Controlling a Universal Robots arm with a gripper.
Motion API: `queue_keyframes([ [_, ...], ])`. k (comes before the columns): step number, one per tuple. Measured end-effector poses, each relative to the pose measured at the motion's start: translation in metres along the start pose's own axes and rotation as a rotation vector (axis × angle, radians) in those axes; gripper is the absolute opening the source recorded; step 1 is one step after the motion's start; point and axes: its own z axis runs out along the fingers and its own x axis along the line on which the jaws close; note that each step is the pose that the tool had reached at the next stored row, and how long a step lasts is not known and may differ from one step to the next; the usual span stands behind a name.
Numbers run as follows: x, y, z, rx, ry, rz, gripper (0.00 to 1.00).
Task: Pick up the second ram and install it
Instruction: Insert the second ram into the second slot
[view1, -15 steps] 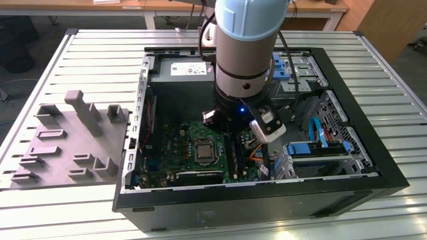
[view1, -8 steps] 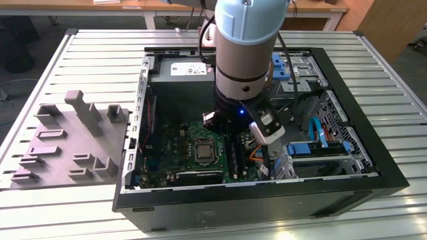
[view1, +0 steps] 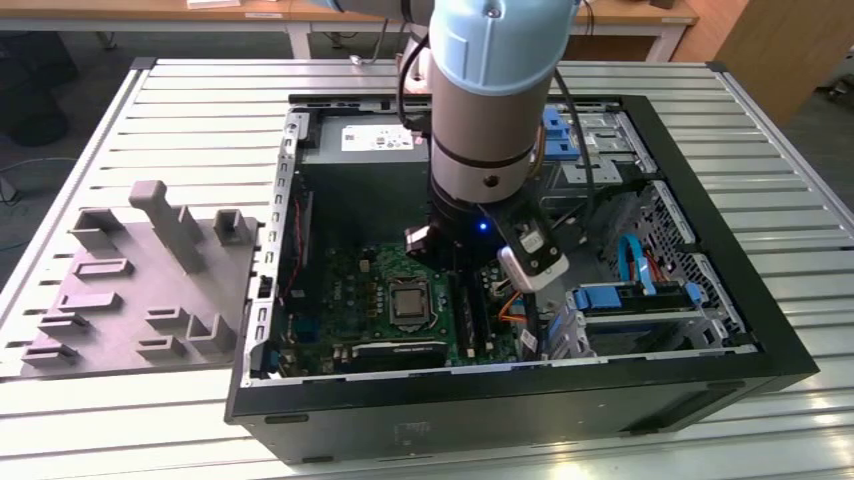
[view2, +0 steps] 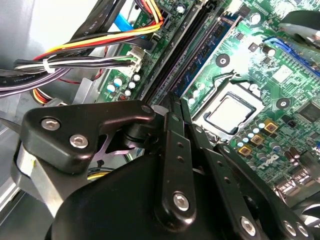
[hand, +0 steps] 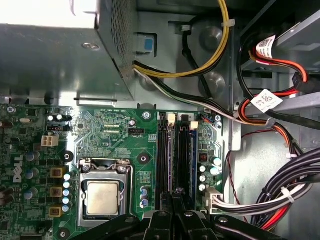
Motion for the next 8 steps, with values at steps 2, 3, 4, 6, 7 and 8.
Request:
queue_keyframes([
  [2,0.0001,-0.0001,0.0006,0.0003,0.0002,0.0,0.13],
  [3,0.0001,-0.0001,0.0007,0.0004,0.0002,0.0,0.13],
  [4,0.0001,-0.0001,0.0008,0.0001,0.0001,0.0,0.13],
  [6,0.0001,-0.0001,0.0008,0.0001,0.0002,0.0,0.13],
  [7,0.0001,-0.0001,0.0008,-0.0005,0.0002,0.0,0.13],
  [8,0.0001,-0.0001,0.0008,-0.0012,0.0,0.0,0.13],
])
